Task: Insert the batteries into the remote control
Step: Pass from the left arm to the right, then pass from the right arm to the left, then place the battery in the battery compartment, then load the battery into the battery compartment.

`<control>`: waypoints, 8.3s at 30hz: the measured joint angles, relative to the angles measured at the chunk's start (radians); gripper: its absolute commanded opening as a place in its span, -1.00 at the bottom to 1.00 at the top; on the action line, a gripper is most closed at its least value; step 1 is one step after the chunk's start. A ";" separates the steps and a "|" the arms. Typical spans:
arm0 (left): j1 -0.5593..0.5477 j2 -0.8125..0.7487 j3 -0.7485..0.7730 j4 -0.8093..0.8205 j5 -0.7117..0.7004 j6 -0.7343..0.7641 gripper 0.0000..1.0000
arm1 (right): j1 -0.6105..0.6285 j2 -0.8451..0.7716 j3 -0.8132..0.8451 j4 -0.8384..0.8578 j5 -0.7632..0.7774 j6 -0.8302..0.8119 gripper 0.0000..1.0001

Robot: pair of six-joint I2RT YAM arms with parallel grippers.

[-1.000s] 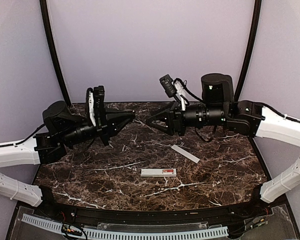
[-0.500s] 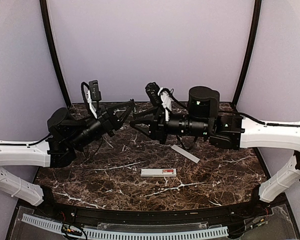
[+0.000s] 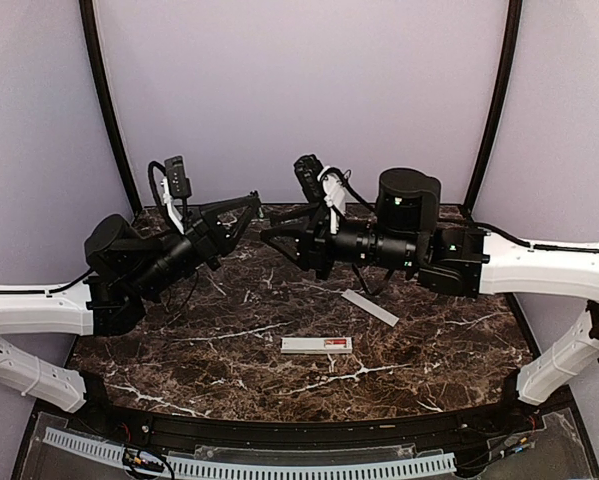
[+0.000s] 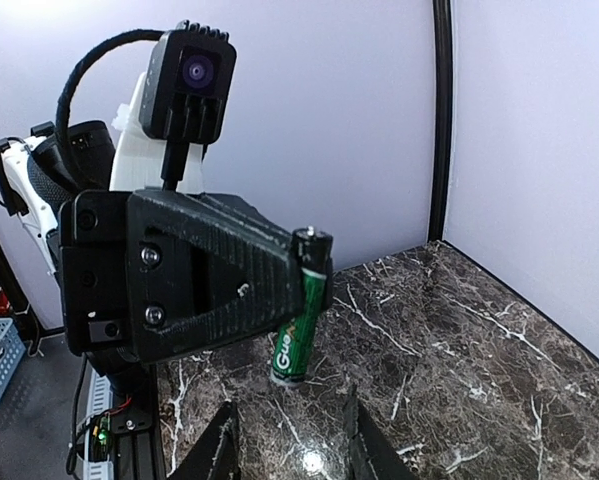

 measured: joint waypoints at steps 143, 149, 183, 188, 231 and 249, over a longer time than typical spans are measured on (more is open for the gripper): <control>-0.183 0.634 0.460 -1.080 -0.026 0.838 -1.00 | -0.398 -0.182 -0.377 -0.443 -0.293 0.407 0.04; -0.156 0.708 0.518 -1.103 -0.042 0.851 -1.00 | -0.435 -0.164 -0.433 -0.396 -0.309 0.432 0.04; -0.156 0.890 0.753 -1.344 -0.097 0.888 -0.82 | -0.451 -0.099 -0.455 -0.326 -0.327 0.428 0.04; -0.156 0.890 0.753 -1.355 -0.096 0.889 -0.80 | -0.451 -0.099 -0.458 -0.322 -0.327 0.428 0.05; -0.159 0.908 0.831 -1.406 -0.024 0.830 0.02 | -0.457 -0.130 -0.488 -0.283 -0.309 0.455 0.05; -0.074 0.488 0.406 -1.036 0.043 0.180 -0.11 | -0.454 -0.030 -0.487 -0.323 -0.298 0.530 -0.17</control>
